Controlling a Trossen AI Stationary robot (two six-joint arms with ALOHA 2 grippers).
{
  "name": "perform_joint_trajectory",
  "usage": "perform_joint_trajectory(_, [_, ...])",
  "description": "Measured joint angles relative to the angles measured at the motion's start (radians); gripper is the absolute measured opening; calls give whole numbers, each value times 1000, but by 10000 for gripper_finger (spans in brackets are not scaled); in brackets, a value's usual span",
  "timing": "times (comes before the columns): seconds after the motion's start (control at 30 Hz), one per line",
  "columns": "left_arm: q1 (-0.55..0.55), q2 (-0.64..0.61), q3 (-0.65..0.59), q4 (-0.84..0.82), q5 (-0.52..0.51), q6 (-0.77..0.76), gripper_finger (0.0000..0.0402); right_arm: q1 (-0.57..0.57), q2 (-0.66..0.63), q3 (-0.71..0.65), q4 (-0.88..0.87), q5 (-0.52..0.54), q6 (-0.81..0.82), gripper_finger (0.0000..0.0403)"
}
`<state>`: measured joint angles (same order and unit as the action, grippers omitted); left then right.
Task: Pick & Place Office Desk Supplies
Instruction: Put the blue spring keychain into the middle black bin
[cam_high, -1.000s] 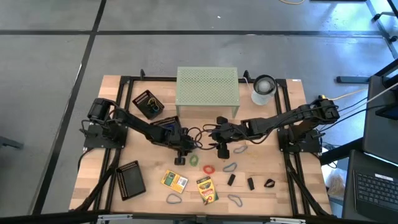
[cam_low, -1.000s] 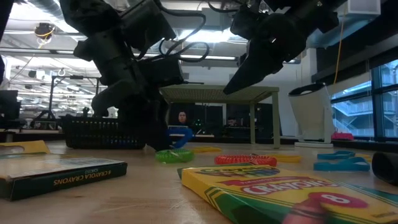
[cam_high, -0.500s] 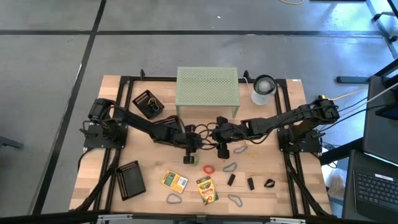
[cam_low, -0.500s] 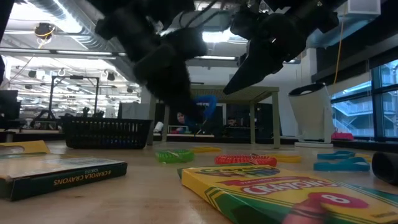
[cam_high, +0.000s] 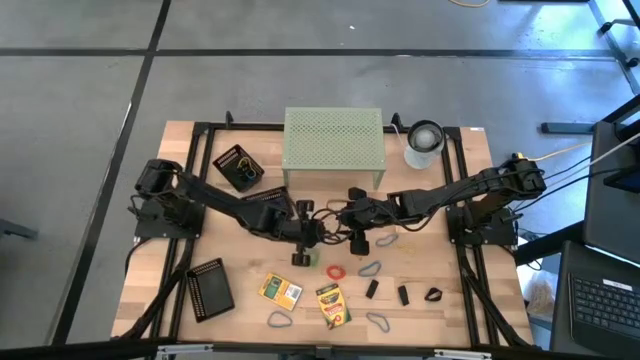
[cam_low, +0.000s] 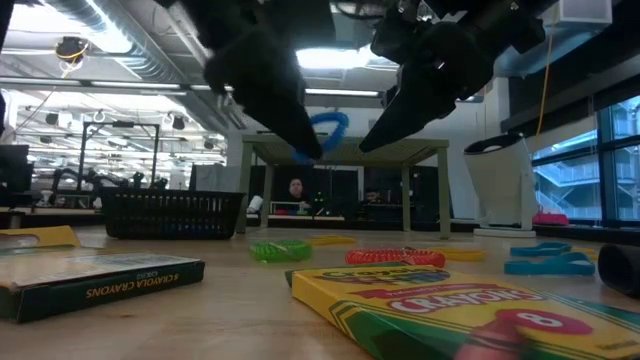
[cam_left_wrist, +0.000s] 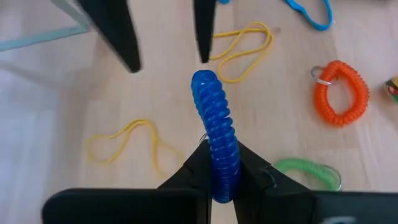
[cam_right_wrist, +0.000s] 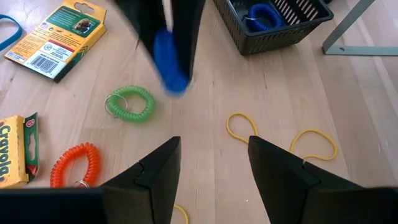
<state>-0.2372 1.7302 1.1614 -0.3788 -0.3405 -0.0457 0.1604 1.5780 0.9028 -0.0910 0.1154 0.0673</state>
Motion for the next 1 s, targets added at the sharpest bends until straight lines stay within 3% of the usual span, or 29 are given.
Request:
perform_joint_trajectory(0.23, [-39,-151,-31,-26,-125,-20,27,0,0,0,-3,0,0,192])
perform_joint_trajectory(0.47, [-57,-278,-172,182,-139,2,27,0,0,0,-3,0,-1,192])
perform_joint_trajectory(0.73, [-55,-335,-325,391,-168,12,28,0,0,0,1,5,-11,192])
perform_joint_trajectory(1.0, [-60,-414,-346,271,-279,-69,28,0,0,0,3,8,-24,192])
